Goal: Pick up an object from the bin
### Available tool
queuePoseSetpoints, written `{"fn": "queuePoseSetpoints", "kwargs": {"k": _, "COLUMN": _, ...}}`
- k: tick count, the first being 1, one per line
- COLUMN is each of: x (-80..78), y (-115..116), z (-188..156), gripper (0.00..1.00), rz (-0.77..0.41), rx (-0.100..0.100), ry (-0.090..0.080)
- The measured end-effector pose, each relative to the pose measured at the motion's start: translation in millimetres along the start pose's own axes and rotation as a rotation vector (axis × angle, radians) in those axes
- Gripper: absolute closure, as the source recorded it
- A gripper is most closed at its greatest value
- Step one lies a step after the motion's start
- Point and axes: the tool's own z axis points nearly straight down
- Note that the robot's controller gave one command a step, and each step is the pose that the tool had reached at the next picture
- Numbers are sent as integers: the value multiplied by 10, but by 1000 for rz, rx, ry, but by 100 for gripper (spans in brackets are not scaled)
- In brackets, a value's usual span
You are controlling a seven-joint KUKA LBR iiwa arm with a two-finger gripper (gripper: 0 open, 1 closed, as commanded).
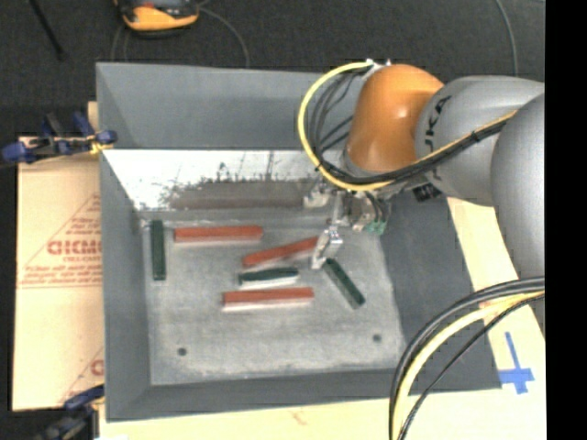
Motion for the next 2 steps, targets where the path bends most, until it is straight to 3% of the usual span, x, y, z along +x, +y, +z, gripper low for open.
{"fn": "queuePoseSetpoints", "kwargs": {"k": 1, "x": 0, "y": 0, "z": 0, "gripper": 0, "rz": 0, "rx": 0, "ry": 0}}
{"fn": "queuePoseSetpoints", "kwargs": {"k": 2, "x": 59, "y": 28, "z": 318, "gripper": 100, "rz": 138, "rx": -4, "ry": 5}}
